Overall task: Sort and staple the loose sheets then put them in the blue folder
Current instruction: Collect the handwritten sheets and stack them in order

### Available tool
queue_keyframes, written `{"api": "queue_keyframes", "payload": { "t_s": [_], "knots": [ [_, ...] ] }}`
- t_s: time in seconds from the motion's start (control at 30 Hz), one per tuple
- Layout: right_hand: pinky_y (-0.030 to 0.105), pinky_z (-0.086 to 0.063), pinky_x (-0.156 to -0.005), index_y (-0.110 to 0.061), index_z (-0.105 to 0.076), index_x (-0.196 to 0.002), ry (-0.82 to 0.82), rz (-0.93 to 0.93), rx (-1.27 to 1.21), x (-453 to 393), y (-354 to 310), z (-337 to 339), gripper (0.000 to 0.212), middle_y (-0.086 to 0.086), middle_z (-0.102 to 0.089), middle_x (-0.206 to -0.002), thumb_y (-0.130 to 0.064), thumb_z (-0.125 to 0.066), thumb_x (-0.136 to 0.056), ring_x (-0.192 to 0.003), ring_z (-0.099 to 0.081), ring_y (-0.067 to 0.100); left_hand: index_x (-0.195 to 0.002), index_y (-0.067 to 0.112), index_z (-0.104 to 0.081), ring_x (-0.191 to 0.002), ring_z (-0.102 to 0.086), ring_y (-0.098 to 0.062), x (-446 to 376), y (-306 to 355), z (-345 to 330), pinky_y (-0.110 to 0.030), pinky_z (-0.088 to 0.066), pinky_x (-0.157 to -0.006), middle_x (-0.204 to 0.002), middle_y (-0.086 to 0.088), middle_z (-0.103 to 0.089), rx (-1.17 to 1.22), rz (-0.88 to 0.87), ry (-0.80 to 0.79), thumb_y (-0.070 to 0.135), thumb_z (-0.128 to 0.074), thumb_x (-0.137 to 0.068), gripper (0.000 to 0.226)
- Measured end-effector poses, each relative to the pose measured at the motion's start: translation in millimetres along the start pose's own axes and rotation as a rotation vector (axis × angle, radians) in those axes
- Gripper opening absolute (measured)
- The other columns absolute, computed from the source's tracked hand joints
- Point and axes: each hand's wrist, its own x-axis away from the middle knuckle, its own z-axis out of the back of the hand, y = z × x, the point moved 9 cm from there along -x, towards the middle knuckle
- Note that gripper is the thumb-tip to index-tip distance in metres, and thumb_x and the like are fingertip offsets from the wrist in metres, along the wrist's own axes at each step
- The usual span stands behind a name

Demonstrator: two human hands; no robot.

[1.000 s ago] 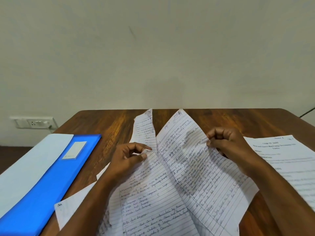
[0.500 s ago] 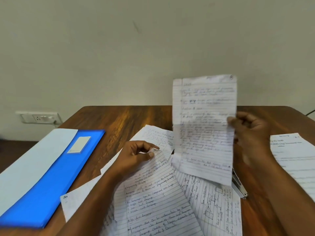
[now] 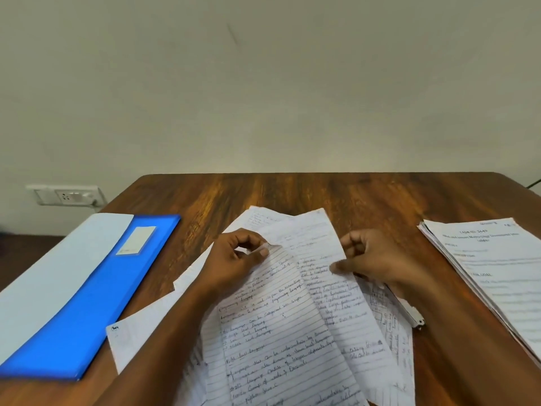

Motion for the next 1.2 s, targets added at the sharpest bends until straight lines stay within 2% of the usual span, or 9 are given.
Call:
{"api": "queue_keyframes", "payload": {
  "t_s": [0.1,0.27,0.33,0.4,0.5,0.6,0.77,0.93,1.2],
  "knots": [
    [0.047,-0.064,-0.081,-0.015,-0.076,-0.101,0.169,0.096,-0.143,-4,-5,-11,0.031,0.0,-0.081,-0.091,-0.023,-0.092,-0.076,-0.085,-0.079,0.02,-0.096,0.024,-0.078,-0.099,-0.07,-0.015,1,2,-8,-0.035,-0.055,-0.088,-0.1,0.008,-0.076,-0.04,0.004,-0.019,0.023,-0.076,-0.094,0.004],
    [0.039,-0.063,-0.075,-0.025,-0.078,-0.102,0.372,0.157,-0.068,-4,-12,-12,0.028,-0.012,-0.079,-0.091,-0.043,-0.086,-0.082,-0.084,-0.076,0.01,-0.096,0.017,-0.078,-0.095,-0.071,-0.023,6,17,-17,-0.036,-0.059,-0.088,-0.095,0.0,-0.076,0.002,-0.112,-0.105,0.015,-0.076,-0.094,0.004],
    [0.044,-0.064,-0.077,-0.024,-0.079,-0.099,0.337,0.146,-0.151,-6,-6,-9,0.025,-0.009,-0.08,-0.091,-0.039,-0.088,-0.081,-0.085,-0.078,0.015,-0.094,0.013,-0.077,-0.091,-0.07,-0.026,10,28,-21,-0.033,-0.057,-0.084,-0.091,-0.003,-0.074,0.043,-0.175,-0.146,0.017,-0.074,-0.093,0.005],
    [0.049,-0.065,-0.078,-0.017,-0.079,-0.096,0.302,0.148,-0.286,-7,-2,-5,0.015,0.0,-0.081,-0.09,-0.022,-0.086,-0.084,-0.086,-0.079,0.026,-0.093,0.012,-0.077,-0.089,-0.069,-0.027,12,37,-24,-0.03,-0.056,-0.082,-0.089,-0.003,-0.074,0.059,-0.217,-0.163,0.024,-0.072,-0.091,0.013],
    [0.052,-0.065,-0.077,-0.012,-0.079,-0.09,0.362,0.176,-0.293,-7,0,7,0.005,0.005,-0.081,-0.084,-0.011,-0.083,-0.087,-0.082,-0.079,0.03,-0.091,0.014,-0.077,-0.087,-0.07,-0.024,13,38,-28,-0.028,-0.055,-0.082,-0.089,-0.002,-0.075,0.033,-0.22,-0.17,0.031,-0.073,-0.088,0.018],
    [0.05,-0.065,-0.08,-0.014,-0.08,-0.091,0.31,0.177,-0.302,-8,0,2,0.004,0.004,-0.081,-0.086,-0.01,-0.078,-0.091,-0.084,-0.079,0.027,-0.091,0.021,-0.078,-0.091,-0.071,-0.019,13,32,-24,-0.027,-0.054,-0.083,-0.09,0.005,-0.076,-0.052,-0.193,-0.117,0.03,-0.073,-0.089,0.011],
    [0.026,-0.061,-0.067,-0.004,-0.077,-0.104,0.111,0.189,-0.353,-5,-11,-16,0.013,0.009,-0.081,-0.094,-0.007,-0.065,-0.101,-0.084,-0.078,0.019,-0.098,0.026,-0.079,-0.099,-0.071,-0.012,10,30,-14,-0.031,-0.057,-0.093,-0.096,0.013,-0.077,-0.101,-0.143,0.017,0.024,-0.075,-0.094,0.006],
    [0.038,-0.062,-0.076,-0.005,-0.071,-0.11,-0.005,0.155,-0.36,-3,-12,-36,0.013,0.013,-0.081,-0.097,-0.011,-0.067,-0.1,-0.089,-0.078,0.026,-0.104,0.027,-0.078,-0.098,-0.069,-0.009,12,39,-8,-0.016,-0.054,-0.086,-0.099,0.016,-0.075,-0.135,-0.167,0.127,0.024,-0.081,-0.089,0.016],
    [0.041,-0.06,-0.077,-0.002,-0.075,-0.099,-0.018,0.182,-0.382,3,-16,-52,0.014,0.017,-0.079,-0.093,-0.014,-0.067,-0.1,-0.082,-0.074,0.024,-0.094,0.03,-0.077,-0.102,-0.065,-0.009,12,37,-10,-0.03,-0.053,-0.087,-0.098,0.017,-0.073,-0.16,-0.174,0.188,0.034,-0.08,-0.09,0.007]
  ]
}}
